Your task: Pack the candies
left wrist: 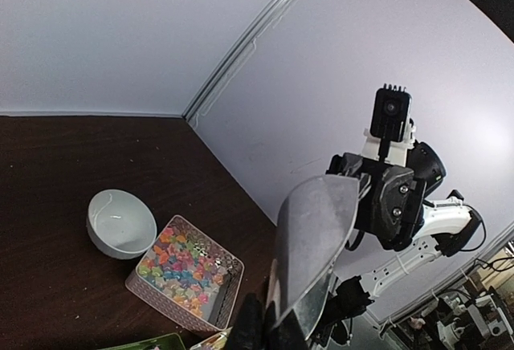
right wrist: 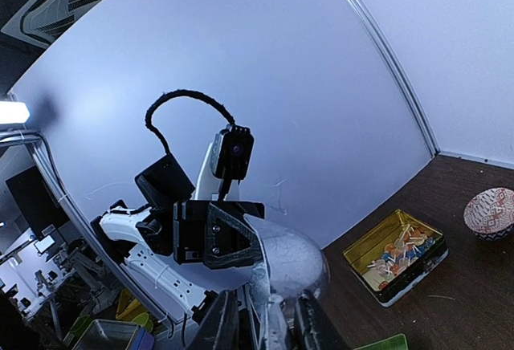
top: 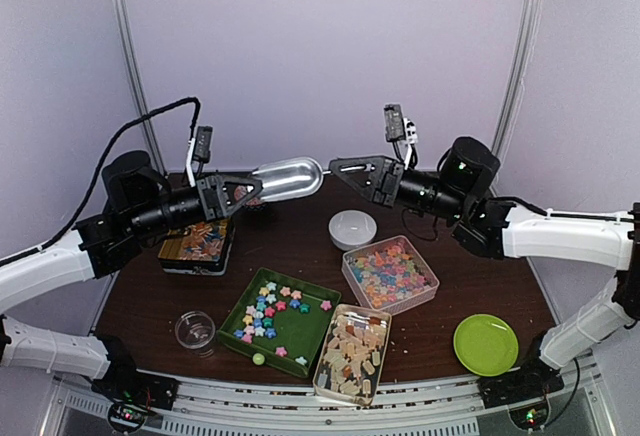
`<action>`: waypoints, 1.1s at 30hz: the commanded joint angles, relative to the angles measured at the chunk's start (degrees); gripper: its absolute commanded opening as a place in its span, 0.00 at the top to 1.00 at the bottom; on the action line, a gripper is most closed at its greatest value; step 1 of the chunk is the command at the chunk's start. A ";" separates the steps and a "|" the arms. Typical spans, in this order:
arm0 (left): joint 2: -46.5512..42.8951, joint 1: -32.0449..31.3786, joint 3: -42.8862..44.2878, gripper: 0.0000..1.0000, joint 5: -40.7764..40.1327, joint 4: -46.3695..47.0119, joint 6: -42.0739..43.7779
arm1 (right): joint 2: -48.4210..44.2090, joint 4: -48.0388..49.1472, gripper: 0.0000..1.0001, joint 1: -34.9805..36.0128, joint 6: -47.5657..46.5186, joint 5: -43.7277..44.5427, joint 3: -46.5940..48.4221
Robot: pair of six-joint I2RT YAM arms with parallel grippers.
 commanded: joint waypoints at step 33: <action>-0.32 -0.30 2.36 1.00 -0.68 0.82 -0.66 | 1.79 4.65 0.96 -1.23 3.56 -1.18 0.69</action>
